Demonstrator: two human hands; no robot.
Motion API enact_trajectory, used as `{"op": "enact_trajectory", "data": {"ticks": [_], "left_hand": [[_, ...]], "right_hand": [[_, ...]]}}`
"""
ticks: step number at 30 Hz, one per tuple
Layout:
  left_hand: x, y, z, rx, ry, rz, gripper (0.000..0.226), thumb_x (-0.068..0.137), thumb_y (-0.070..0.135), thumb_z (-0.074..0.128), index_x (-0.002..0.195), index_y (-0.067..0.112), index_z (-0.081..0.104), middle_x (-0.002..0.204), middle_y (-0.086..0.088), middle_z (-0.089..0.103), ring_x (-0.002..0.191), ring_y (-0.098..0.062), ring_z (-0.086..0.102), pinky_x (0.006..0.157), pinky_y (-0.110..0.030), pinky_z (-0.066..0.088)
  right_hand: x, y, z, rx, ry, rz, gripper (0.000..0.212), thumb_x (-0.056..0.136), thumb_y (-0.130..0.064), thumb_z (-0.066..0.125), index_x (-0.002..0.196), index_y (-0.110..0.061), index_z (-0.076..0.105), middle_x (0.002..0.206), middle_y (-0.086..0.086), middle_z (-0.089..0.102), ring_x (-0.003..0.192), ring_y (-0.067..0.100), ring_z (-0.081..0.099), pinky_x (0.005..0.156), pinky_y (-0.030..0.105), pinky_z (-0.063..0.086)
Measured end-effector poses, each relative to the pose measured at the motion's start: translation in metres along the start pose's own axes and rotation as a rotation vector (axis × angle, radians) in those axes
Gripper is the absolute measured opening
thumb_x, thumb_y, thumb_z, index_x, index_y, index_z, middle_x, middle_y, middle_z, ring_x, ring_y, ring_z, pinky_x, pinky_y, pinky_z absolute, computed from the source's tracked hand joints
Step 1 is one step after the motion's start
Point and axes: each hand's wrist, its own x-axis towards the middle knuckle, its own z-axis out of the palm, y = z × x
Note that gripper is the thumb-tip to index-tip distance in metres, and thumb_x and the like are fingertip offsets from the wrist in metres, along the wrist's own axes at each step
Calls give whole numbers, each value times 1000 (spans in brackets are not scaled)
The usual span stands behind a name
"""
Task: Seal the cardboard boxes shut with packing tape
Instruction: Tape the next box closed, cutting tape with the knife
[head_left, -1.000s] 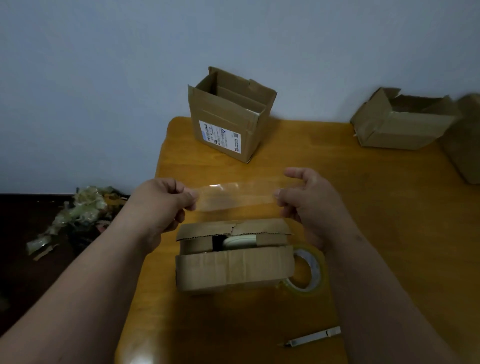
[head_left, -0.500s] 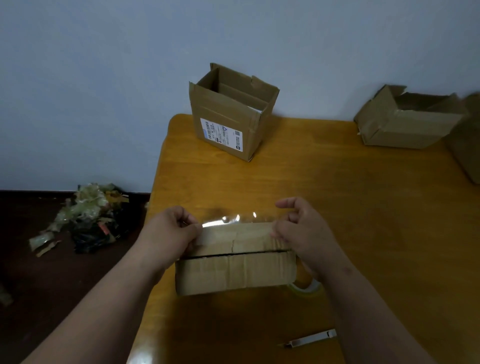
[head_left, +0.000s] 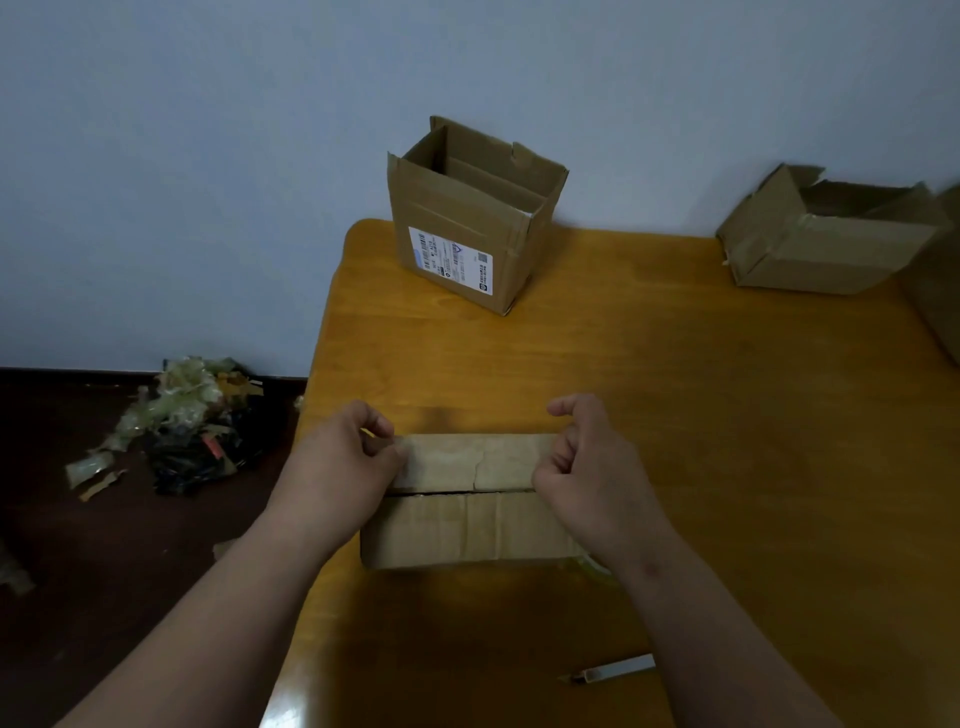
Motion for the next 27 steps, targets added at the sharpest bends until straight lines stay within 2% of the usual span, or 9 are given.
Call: {"op": "enact_trajectory", "data": {"ticks": [5, 10, 14, 22, 27], "left_hand": [[-3, 2, 2, 64, 20, 21, 15, 92, 32, 64, 94, 30, 49, 80, 4, 62, 72, -11, 59, 56, -30, 40], [-6, 8, 5, 136, 47, 58, 17, 93, 34, 62, 101, 28, 49, 78, 5, 61, 71, -12, 59, 65, -38, 52], [-7, 10, 6, 185, 61, 71, 18, 94, 35, 61, 102, 27, 48, 78, 4, 60, 71, -13, 59, 68, -43, 54], [-7, 12, 10, 251, 81, 80, 17, 94, 36, 61, 101, 30, 46, 80, 8, 59, 70, -12, 58, 65, -40, 54], [-6, 12, 13, 301, 102, 118, 18, 95, 36, 59, 99, 31, 43, 80, 11, 57, 70, -9, 55, 57, -32, 46]], "right_hand": [[-2, 0, 0, -13, 12, 2, 51, 88, -4, 61, 130, -24, 40, 72, -4, 51, 60, 4, 49, 56, 19, 44], [-5, -2, 2, -85, 37, 2, 48, 90, -7, 60, 130, -26, 40, 74, -7, 51, 62, 6, 51, 54, 18, 42], [-6, -1, 1, -93, 35, 10, 46, 91, -9, 60, 129, -26, 40, 76, -7, 51, 66, 7, 52, 56, 18, 40], [-5, 2, 2, -139, 42, 14, 45, 90, -12, 62, 127, -26, 40, 84, -7, 52, 75, 6, 53, 63, 21, 39], [-4, 2, 1, -178, 40, 9, 43, 91, -14, 61, 127, -26, 41, 85, -8, 52, 76, 6, 53, 63, 22, 39]]}}
